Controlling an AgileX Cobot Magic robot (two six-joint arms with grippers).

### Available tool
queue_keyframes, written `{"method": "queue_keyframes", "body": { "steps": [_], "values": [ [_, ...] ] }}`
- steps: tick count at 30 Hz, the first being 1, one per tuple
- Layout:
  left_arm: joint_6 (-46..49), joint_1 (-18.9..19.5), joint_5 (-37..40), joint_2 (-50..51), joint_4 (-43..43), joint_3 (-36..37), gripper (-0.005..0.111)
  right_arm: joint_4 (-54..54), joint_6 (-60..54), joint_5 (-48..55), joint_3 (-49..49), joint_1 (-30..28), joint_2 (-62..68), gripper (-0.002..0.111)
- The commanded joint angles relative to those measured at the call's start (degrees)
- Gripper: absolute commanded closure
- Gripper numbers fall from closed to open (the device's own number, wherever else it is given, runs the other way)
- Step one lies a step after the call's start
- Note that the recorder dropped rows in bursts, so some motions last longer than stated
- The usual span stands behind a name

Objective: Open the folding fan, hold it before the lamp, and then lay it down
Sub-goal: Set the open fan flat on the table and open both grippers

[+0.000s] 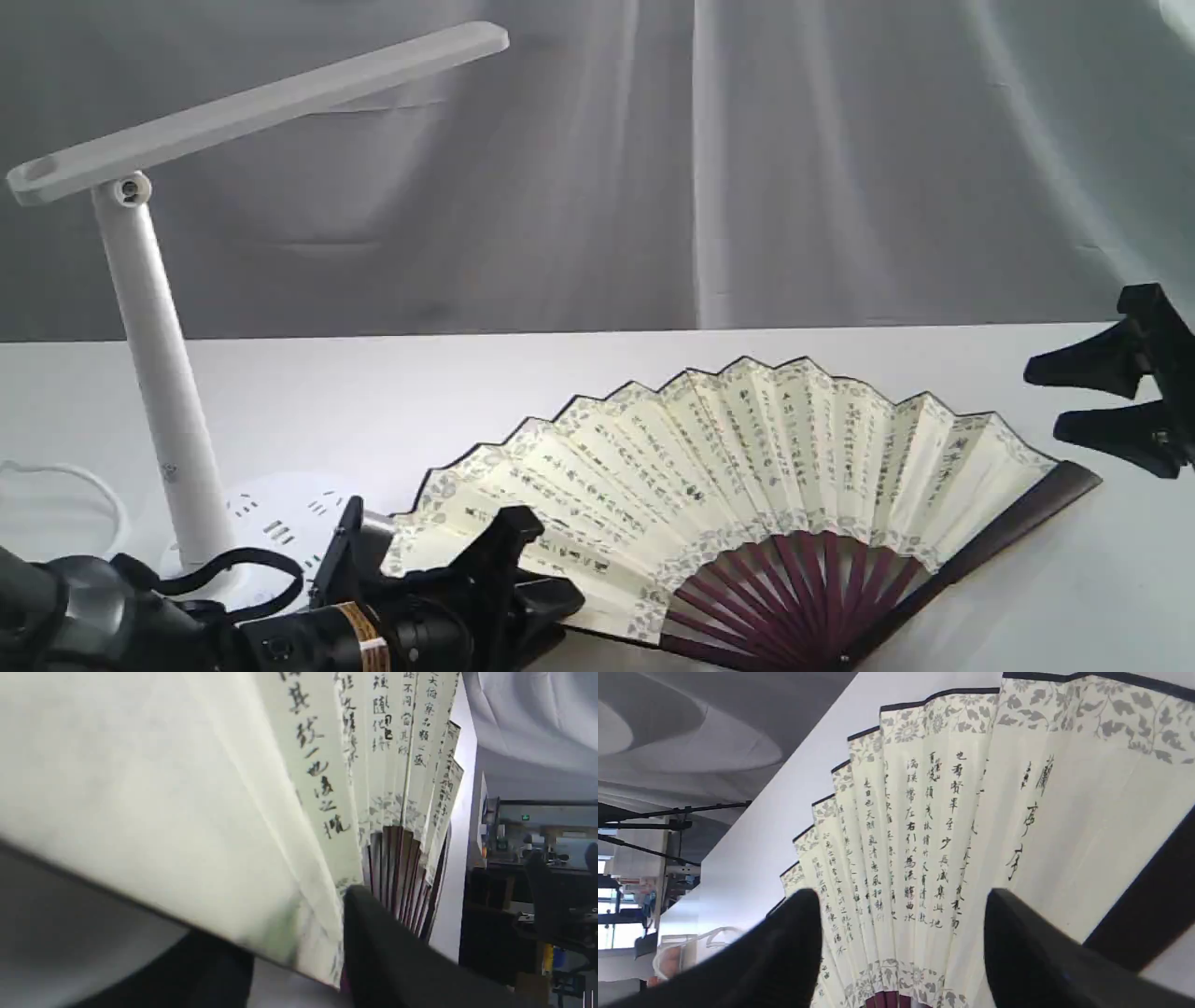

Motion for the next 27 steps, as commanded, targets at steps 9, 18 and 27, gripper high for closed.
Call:
{"method": "queue_keyframes", "body": {
  "steps": [9, 18, 27],
  "values": [
    [-4.02, 2.09, -5.27, 0.03, 9.69, 0.24, 0.039, -0.61, -1.02, -0.29, -0.14, 0.38, -0.72, 0.056],
    [-7.48, 6.80, 1.02, -6.40, 24.80, 0.24, 0.040, -0.60, -1.47, -0.05, -0.14, 0.38, -0.72, 0.056],
    [-8.58, 6.93, 11.28, -15.37, 32.30, 0.24, 0.040, -0.60, -1.42, 1.54, -0.14, 0.38, -0.72, 0.056]
  ]
}}
